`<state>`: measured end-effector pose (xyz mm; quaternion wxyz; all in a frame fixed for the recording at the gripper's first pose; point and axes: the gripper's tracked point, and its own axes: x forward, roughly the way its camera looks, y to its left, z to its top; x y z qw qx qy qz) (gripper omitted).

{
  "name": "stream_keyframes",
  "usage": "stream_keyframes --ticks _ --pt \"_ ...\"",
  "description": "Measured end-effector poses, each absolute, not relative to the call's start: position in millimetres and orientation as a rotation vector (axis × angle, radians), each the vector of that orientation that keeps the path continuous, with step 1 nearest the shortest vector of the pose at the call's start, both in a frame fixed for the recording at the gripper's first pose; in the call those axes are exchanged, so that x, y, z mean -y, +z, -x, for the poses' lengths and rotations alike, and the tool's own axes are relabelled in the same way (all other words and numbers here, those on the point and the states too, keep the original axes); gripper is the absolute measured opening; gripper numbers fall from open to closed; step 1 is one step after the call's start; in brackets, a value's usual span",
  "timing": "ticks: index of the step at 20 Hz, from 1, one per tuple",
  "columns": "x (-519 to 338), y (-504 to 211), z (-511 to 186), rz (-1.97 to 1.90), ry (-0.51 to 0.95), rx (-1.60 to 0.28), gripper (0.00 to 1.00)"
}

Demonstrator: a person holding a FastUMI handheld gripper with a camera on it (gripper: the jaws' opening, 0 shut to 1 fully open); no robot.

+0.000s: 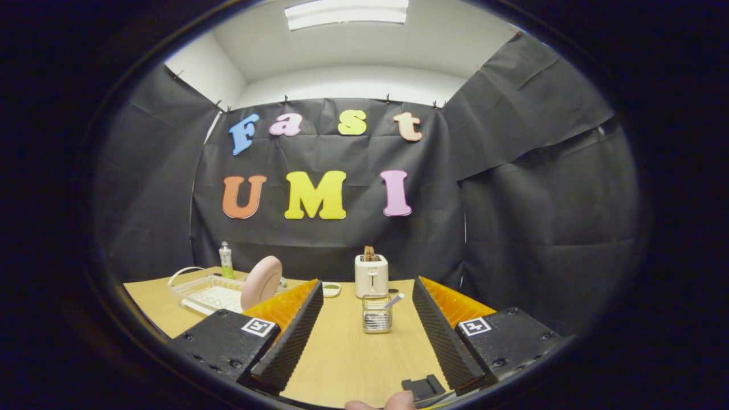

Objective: Take the plate from the dish rack, then take the spoon from the basket and place it into the plate.

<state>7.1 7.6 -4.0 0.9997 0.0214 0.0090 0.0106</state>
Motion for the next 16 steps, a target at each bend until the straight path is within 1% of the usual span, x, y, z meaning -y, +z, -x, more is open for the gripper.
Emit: stream_keyframes --ticks 11,16 --pt "-34.7 5.9 -26.4 -0.026 0.055 -0.027 1.0" --pt "-75.5 23.6 -56.6 -0.067 0.139 -0.091 1.0"
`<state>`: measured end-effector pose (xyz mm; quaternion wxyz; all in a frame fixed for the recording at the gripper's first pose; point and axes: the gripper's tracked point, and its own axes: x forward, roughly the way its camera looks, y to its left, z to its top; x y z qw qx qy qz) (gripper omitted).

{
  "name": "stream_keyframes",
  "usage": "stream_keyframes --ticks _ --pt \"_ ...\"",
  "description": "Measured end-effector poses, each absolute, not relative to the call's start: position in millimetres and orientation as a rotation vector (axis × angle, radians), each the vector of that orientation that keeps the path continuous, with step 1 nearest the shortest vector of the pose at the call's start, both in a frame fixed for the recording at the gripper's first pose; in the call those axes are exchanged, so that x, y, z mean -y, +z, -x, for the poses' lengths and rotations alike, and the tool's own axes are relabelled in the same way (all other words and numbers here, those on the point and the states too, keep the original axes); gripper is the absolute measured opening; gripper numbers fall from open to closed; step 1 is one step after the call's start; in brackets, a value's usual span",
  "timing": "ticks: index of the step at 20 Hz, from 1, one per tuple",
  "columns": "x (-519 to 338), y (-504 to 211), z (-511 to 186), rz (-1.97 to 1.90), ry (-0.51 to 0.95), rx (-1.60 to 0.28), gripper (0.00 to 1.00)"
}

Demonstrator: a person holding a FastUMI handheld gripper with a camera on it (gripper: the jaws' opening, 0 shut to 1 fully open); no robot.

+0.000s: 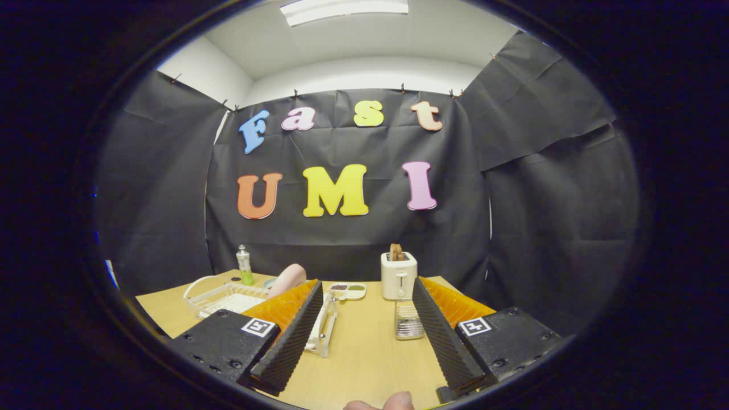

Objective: Take the plate from the dish rack, then take the spoon from the basket and place it into the plate.

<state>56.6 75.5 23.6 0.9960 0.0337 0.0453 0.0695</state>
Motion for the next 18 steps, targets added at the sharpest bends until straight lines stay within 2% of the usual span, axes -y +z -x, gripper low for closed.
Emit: stream_keyframes --ticks 10,18 --pt "-171.2 61.5 -149.3 -0.019 0.29 -0.33 1.0" --pt "-233.1 40.8 -218.4 0.055 0.345 -0.606 1.0"
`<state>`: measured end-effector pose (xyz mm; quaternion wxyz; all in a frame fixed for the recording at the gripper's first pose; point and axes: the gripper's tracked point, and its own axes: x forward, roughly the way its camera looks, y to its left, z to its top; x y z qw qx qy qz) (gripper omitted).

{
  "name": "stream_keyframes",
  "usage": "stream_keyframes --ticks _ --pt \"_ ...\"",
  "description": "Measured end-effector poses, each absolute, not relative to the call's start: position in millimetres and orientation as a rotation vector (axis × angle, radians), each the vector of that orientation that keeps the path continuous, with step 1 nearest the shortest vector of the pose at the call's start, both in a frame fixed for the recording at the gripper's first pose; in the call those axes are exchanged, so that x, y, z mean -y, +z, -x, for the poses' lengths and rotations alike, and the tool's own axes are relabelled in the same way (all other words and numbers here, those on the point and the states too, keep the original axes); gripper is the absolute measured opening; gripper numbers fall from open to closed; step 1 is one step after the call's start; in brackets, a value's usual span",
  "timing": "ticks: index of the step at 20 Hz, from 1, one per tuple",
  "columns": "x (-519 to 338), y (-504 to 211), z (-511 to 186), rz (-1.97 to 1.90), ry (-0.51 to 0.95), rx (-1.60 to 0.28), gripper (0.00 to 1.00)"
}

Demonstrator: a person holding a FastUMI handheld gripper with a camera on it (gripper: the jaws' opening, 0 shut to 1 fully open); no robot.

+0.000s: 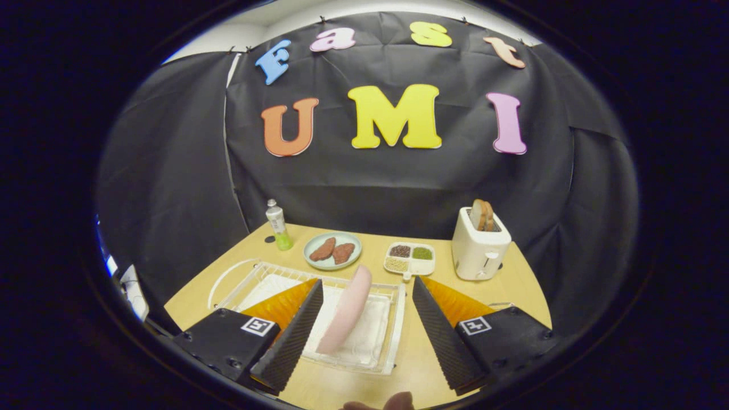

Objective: Take the plate from the dish rack, then take the spoon from the basket and place it into the plate.

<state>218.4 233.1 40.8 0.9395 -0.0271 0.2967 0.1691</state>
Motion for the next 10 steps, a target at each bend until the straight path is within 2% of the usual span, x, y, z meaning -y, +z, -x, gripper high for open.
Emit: stream_keyframes --ticks 6,10 --pt "-261.5 -16.6 -244.3 0.005 0.362 -0.888 1.0" --pt "-269.9 -44.0 -253.5 -0.015 0.336 -1.012 1.0"
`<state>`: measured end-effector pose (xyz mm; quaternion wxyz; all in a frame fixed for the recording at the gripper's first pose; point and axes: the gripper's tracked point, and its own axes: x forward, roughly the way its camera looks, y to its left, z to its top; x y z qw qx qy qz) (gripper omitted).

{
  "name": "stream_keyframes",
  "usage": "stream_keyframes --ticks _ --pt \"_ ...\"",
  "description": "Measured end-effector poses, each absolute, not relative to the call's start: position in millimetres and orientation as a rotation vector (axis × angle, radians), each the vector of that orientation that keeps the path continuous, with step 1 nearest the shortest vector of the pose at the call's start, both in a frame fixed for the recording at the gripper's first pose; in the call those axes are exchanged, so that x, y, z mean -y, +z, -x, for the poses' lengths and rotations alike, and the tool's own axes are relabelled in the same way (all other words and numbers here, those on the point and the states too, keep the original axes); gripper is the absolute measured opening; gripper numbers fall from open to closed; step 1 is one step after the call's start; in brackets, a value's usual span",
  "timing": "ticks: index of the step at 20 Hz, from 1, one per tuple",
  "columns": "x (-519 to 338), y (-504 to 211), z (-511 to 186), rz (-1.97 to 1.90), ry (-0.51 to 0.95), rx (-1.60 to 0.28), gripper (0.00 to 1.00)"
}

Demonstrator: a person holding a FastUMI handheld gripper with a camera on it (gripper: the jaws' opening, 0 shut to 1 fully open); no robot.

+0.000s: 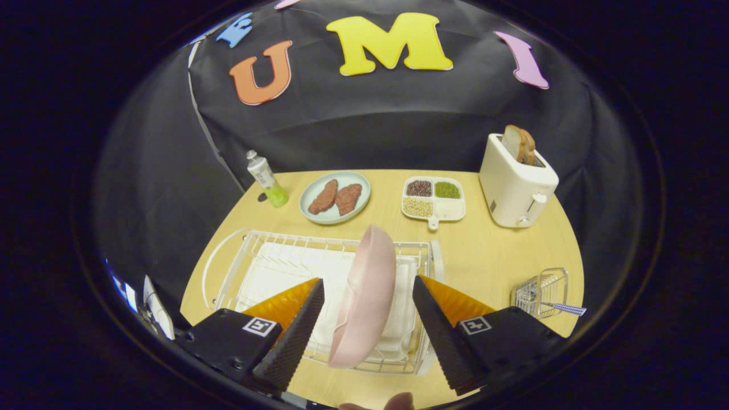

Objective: Take the plate from the dish rack, then take the spoon from the basket and place it into the plate.

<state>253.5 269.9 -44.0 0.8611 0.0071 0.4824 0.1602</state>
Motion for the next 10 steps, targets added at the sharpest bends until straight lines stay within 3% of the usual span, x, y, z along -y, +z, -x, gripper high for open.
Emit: stream_keyframes --ticks 2,8,10 --pt "-271.5 -54.1 -258.2 -0.029 0.312 -1.052 0.97" --pt "-283.0 -71.9 -256.1 -0.081 0.272 -1.154 0.64" --pt "-287.7 -79.8 -252.5 -0.079 0.248 -1.178 0.59"
